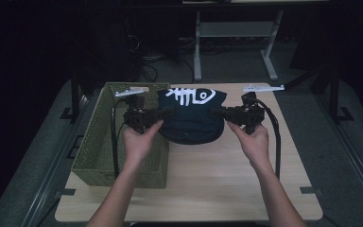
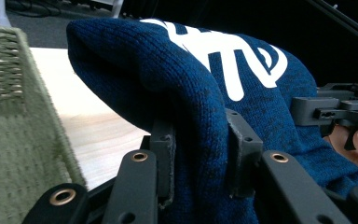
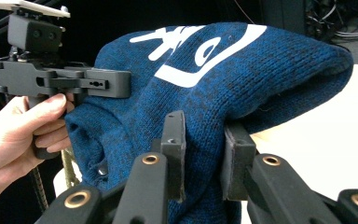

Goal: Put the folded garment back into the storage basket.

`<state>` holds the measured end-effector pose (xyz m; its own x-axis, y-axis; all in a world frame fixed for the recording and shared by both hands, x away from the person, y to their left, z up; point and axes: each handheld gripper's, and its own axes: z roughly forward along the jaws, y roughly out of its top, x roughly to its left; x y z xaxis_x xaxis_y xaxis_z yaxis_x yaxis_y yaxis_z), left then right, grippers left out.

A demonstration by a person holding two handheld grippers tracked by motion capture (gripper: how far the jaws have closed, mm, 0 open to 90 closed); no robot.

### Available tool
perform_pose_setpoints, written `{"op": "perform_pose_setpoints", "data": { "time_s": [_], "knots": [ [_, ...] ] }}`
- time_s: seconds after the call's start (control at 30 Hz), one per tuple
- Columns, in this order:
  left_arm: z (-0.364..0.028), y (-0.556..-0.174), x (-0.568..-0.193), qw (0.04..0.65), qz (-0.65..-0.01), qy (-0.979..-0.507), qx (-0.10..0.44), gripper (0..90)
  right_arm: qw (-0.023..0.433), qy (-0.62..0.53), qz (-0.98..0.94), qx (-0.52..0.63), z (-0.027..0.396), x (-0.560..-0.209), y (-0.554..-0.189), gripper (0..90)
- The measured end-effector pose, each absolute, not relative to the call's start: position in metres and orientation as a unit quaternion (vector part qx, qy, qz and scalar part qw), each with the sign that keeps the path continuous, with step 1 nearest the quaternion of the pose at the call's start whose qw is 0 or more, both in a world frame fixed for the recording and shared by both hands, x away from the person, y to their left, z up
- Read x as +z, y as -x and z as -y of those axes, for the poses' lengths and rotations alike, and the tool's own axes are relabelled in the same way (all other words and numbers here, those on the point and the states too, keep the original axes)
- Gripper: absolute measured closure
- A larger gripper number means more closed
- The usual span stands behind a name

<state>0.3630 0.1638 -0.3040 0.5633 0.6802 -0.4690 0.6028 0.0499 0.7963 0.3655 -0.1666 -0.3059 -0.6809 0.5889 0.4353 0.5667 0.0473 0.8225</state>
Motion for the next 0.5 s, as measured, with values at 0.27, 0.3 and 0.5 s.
{"op": "perform_pose_setpoints", "data": {
  "time_s": [0.27, 0.3, 0.5],
  "knots": [
    [-0.182, -0.365, -0.299, 0.556, -0.471, -0.684, 0.034, 67.4, 0.001, -0.387, -0.73, 0.564, 0.146, -0.297, -0.37, 74.4],
    [-0.187, -0.365, -0.299, 0.556, -0.472, -0.683, 0.032, 67.3, -0.001, -0.386, -0.73, 0.564, 0.144, -0.296, -0.37, 74.4],
    [-0.201, -0.365, -0.298, 0.561, -0.481, -0.673, 0.035, 66.0, -0.005, -0.375, -0.732, 0.569, 0.13, -0.293, -0.373, 74.4]
  ]
}}
